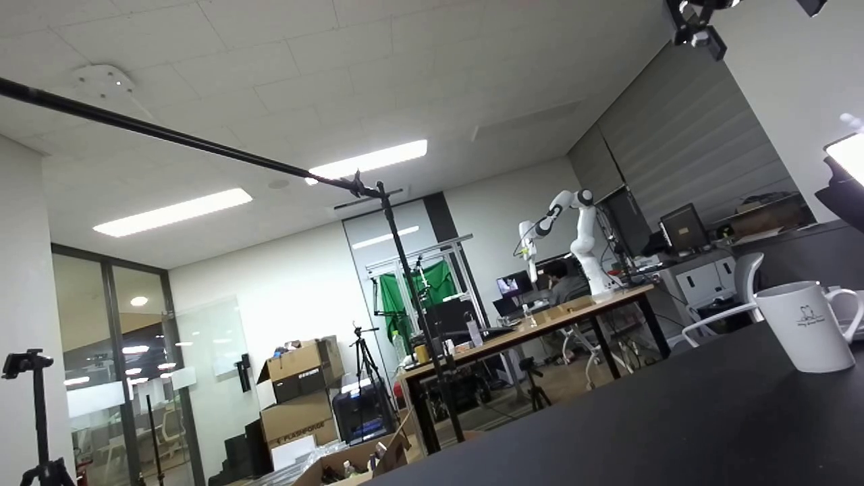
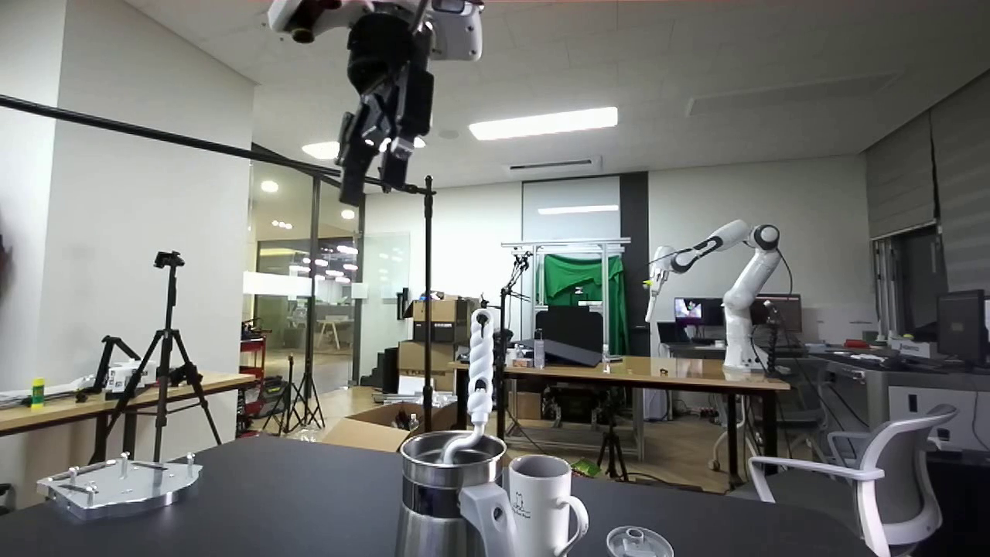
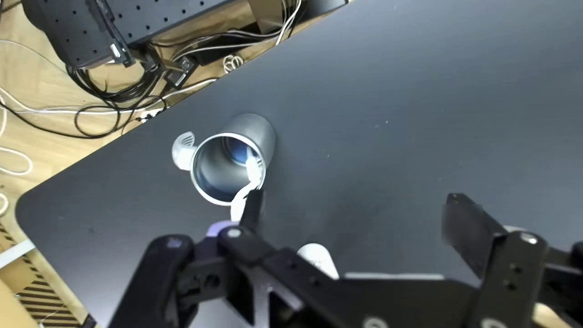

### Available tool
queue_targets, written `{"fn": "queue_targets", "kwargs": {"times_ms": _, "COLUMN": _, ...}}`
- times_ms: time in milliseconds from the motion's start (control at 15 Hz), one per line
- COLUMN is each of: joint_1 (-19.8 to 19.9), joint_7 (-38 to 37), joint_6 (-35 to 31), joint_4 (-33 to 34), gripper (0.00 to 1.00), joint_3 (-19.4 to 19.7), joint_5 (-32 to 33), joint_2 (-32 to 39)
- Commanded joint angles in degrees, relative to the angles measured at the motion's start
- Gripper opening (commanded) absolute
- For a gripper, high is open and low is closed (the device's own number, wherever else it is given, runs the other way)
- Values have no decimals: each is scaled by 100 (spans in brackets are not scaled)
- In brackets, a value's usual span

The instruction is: Scrub the inside of the flask using the brush

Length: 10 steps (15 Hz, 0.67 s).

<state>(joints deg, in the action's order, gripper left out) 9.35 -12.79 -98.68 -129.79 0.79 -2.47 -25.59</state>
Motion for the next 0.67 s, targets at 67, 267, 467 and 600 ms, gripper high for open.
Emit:
{"fn": "queue_targets", "kwargs": {"times_ms": 67, "joint_1": 239, "joint_7": -1115, "joint_6": -664, "joint_4": 281, "gripper": 100, "joint_3": -91, "joint_5": 619, "joint_2": 523}}
{"fn": "queue_targets", "kwargs": {"times_ms": 267, "joint_1": 345, "joint_7": -1850, "joint_6": -926, "joint_4": 263, "gripper": 100, "joint_3": -135, "joint_5": 1125, "joint_2": 823}}
{"fn": "queue_targets", "kwargs": {"times_ms": 467, "joint_1": 326, "joint_7": -2257, "joint_6": -955, "joint_4": 299, "gripper": 100, "joint_3": -73, "joint_5": 1341, "joint_2": 1075}}
{"fn": "queue_targets", "kwargs": {"times_ms": 600, "joint_1": 299, "joint_7": -2364, "joint_6": -988, "joint_4": 266, "gripper": 100, "joint_3": 0, "joint_5": 1333, "joint_2": 1164}}
